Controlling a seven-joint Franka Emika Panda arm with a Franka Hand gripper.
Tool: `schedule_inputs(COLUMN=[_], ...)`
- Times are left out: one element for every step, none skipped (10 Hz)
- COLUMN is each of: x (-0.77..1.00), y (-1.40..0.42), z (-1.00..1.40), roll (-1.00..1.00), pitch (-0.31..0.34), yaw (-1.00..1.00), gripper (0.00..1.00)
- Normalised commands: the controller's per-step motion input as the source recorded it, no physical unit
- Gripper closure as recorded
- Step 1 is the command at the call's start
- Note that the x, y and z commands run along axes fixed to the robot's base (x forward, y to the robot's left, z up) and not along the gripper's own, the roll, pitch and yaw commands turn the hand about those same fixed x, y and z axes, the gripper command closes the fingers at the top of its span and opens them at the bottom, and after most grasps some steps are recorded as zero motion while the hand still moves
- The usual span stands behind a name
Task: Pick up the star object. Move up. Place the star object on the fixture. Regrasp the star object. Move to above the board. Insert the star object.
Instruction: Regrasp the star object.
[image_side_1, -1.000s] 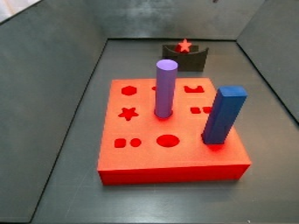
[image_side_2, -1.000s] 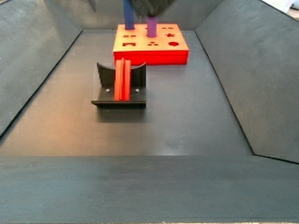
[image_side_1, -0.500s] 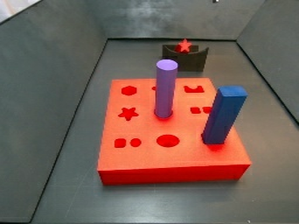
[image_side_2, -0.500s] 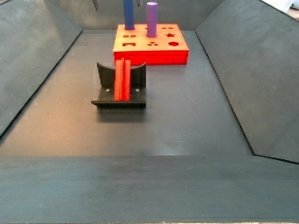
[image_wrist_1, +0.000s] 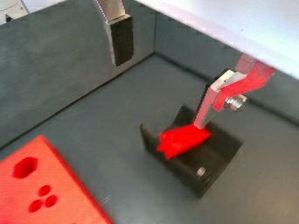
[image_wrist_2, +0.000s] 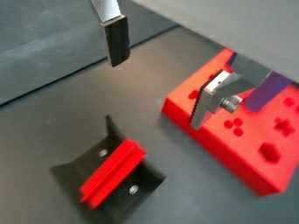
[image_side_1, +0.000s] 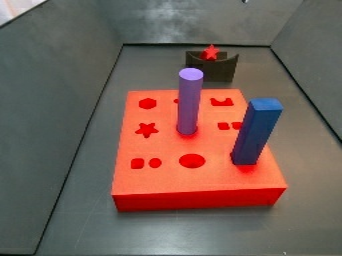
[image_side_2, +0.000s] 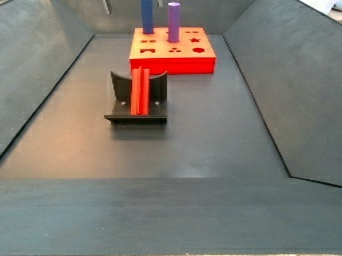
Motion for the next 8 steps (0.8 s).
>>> schedule_inputs(x=[-0.03, -0.03, -0.03, -0.02, -0.01, 0.01, 0.02, 0.04], y=[-0.02, -0.02, -0.02, -0.02, -0.02, -0.02, -0.02, -0.03], z=[0.01, 0.0, 0.01, 0.01, 0.01, -0.01, -0.01, -0.01], roll=[1.0, 1.0, 1.0, 1.0, 1.0, 1.0, 1.0, 1.0], pitch=[-0.007, -0.01, -0.01, -0.007, 0.0, 0.006, 0.011, 0.026], yaw=[0.02, 0.03, 0.03, 0.03, 0.03, 0.03, 0.03, 0.04], gripper=[0.0, 0.0, 0.0, 0.0, 0.0, 0.0, 0.0, 0.0])
